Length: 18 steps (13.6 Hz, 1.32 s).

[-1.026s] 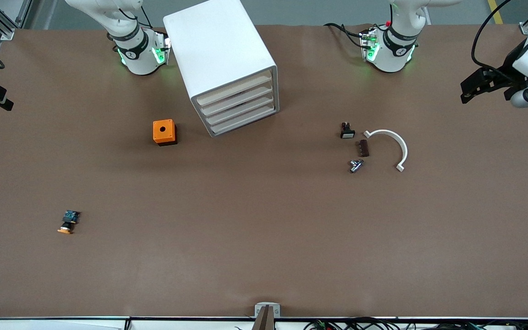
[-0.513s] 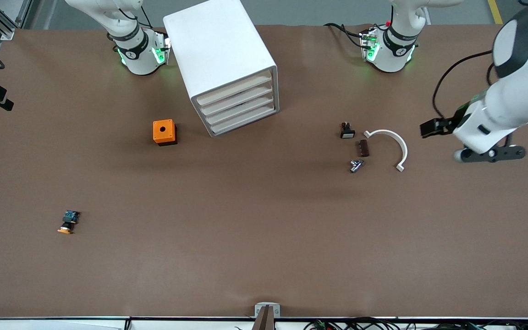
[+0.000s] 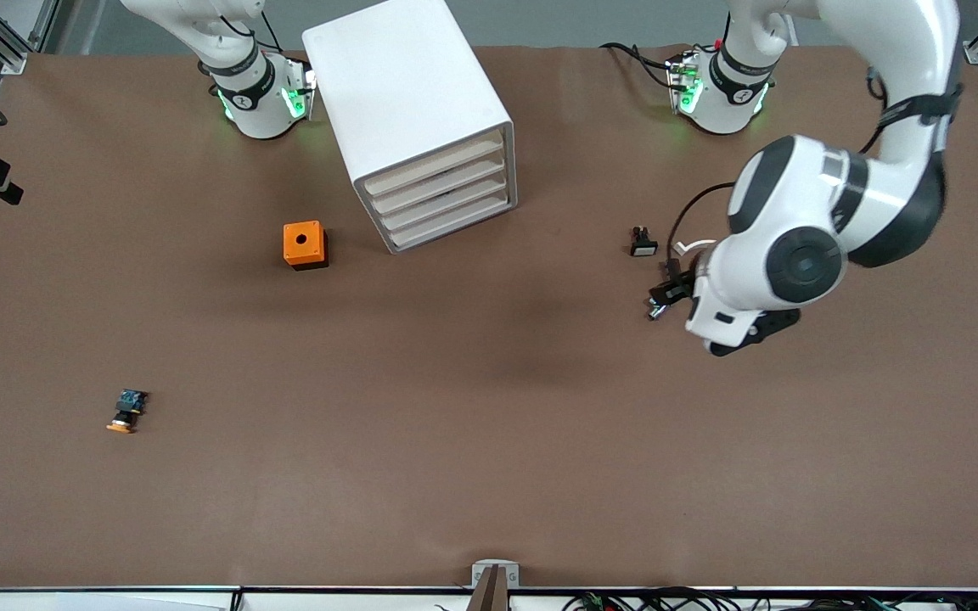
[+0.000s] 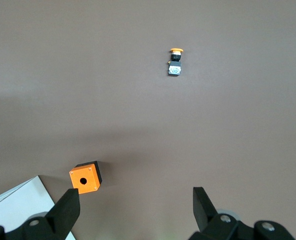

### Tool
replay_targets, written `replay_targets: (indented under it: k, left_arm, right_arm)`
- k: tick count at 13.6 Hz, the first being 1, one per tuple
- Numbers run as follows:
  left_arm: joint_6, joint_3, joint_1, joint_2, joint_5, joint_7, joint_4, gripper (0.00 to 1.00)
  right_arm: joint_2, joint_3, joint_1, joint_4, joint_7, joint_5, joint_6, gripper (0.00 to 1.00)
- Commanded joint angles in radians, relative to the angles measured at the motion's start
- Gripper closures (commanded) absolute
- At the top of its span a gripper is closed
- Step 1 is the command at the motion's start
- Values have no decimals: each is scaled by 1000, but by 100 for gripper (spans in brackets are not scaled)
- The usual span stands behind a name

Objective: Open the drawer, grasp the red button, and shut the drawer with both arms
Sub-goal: 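Reach the left gripper toward the white cabinet's drawer handle, then grasp the drawer handle with the left gripper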

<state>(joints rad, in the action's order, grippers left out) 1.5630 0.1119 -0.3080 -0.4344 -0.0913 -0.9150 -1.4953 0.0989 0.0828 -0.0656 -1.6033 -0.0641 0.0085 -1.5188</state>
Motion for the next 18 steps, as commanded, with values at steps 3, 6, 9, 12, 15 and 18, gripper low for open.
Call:
replay_targets:
  k: [3, 6, 9, 12, 15, 18]
  left_arm:
    - [-20, -6, -123, -130, -102, -425, 76, 0]
    - [-18, -6, -164, -178, -259, -779, 78, 0]
    - [11, -6, -195, -231, -425, -993, 76, 0]
    - [23, -6, -198, -283, -664, -1158, 75, 1]
    - [20, -9, -186, -302, -835, -1345, 72, 5]
    - [20, -8, -220, -326, -861, -1472, 72, 18]
  right_arm:
    - [-54, -6, -36, 22, 7, -1, 9, 0]
    - [-122, -9, -40, 32, 0, 1, -6, 0]
    - [-172, -8, -46, 34, 0, -7, -24, 0]
    - [-235, -5, -58, 40, 0, -27, -37, 0]
    - [-255, -6, -54, 48, 16, -19, -27, 0]
    - [-255, -12, -28, 40, 139, -9, -29, 0]
